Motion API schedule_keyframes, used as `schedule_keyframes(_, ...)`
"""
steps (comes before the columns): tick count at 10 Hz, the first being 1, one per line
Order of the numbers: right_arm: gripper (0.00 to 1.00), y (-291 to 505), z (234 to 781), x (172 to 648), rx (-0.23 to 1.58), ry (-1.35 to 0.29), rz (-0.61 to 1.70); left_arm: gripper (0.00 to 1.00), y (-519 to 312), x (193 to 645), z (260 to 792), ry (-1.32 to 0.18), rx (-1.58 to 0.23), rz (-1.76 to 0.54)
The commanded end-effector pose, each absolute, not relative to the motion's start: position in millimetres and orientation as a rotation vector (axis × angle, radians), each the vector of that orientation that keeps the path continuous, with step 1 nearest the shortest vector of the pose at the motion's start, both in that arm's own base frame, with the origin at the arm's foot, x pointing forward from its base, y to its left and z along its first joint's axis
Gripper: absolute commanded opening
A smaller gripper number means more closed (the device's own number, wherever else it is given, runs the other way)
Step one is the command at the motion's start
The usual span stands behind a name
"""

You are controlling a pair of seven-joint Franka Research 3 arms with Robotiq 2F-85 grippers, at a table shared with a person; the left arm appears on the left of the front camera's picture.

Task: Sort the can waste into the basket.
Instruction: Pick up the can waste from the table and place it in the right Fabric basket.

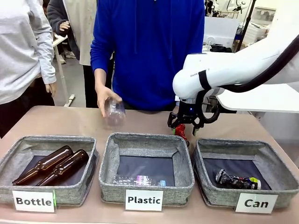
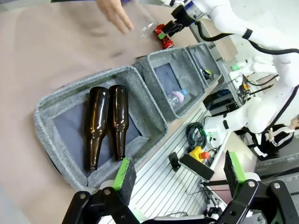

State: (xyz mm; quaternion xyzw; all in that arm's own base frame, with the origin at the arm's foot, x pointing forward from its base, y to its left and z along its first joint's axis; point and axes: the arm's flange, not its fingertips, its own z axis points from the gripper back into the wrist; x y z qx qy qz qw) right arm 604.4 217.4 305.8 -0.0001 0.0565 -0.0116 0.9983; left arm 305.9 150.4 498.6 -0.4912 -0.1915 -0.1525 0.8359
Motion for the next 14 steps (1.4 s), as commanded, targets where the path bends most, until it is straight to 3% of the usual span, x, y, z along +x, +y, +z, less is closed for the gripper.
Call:
schedule_keyframes(1, 1.0, 223, 306, 618, -0.004, 0.097, 0.015, 0.98, 150, 304, 498, -0.413, -1.036, -0.332)
schedule_keyframes(2, 0.4, 222, 305, 617, 0.013, 0.101, 0.025, 0.98, 150, 304, 498, -0.413, -1.036, -0.332)
schedule_keyframes(3, 0.4, 220, 306, 617, 0.016, 0.109, 0.021, 0.98, 150, 304, 498, -0.413, -1.036, -0.332)
schedule_keyframes(4, 0.0, 219, 306, 616, 0.01, 0.106, 0.018, 0.98, 150, 304, 498, -0.413, -1.036, -0.332)
schedule_keyframes(5, 0.35, 218, 306, 615, -0.002, 0.107, 0.012, 0.98, 150, 304, 498, -0.413, -1.036, -0.332)
schedule_keyframes(6, 0.0, 218, 305, 615, -0.003, 0.111, 0.011, 0.98, 150, 304, 498, -0.413, -1.036, -0.332)
schedule_keyframes(9, 0.0, 205, 313, 614, 0.028, 0.1, 0.008, 0.98, 150, 304, 498, -0.413, -1.036, -0.332)
schedule_keyframes(12, 0.0, 132, 374, 587, 0.174, -0.053, 0.002, 0.98, 150, 304, 498, -0.413, -1.036, -0.332)
schedule_keyframes(14, 0.0, 93, 421, 531, 0.244, -0.094, 0.258, 0.98, 150, 304, 498, -0.413, -1.036, -0.332)
